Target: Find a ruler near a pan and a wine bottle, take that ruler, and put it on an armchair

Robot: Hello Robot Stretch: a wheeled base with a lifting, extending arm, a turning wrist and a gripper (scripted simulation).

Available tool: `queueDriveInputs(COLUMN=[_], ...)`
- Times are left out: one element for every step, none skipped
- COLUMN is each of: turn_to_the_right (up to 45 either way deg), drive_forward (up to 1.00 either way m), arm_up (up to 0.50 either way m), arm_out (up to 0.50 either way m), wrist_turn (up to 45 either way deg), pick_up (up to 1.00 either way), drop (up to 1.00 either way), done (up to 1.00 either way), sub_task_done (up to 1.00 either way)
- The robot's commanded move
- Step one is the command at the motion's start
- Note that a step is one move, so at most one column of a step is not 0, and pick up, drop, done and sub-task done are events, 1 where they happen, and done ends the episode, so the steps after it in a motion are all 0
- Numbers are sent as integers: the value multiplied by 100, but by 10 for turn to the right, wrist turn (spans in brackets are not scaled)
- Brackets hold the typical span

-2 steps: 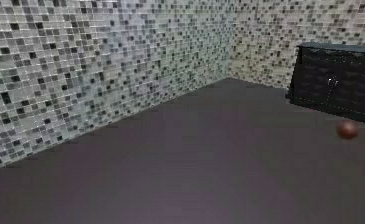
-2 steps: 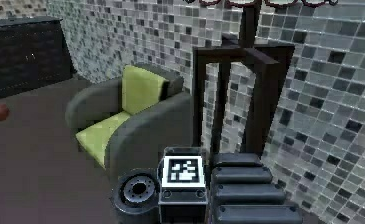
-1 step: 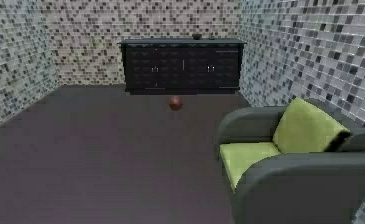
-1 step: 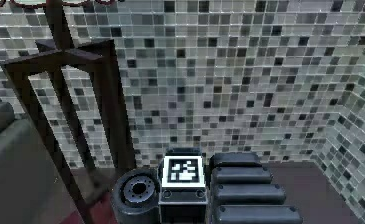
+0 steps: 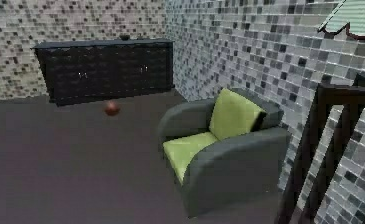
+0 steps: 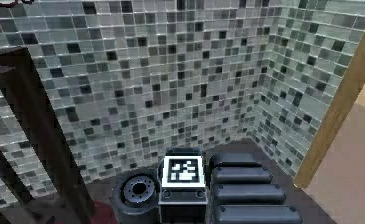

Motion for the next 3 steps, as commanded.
queueDriveInputs(turn_to_the_right=[0, -30, 30], drive_forward=[60, 0, 0], arm_up=[0, 0, 0], arm_out=[0, 0, 0], wrist_turn=[0, 0, 0], pick_up=[0, 0, 0], drop=[0, 0, 0], done=[0, 0, 0], sub_task_done=[0, 0, 0])
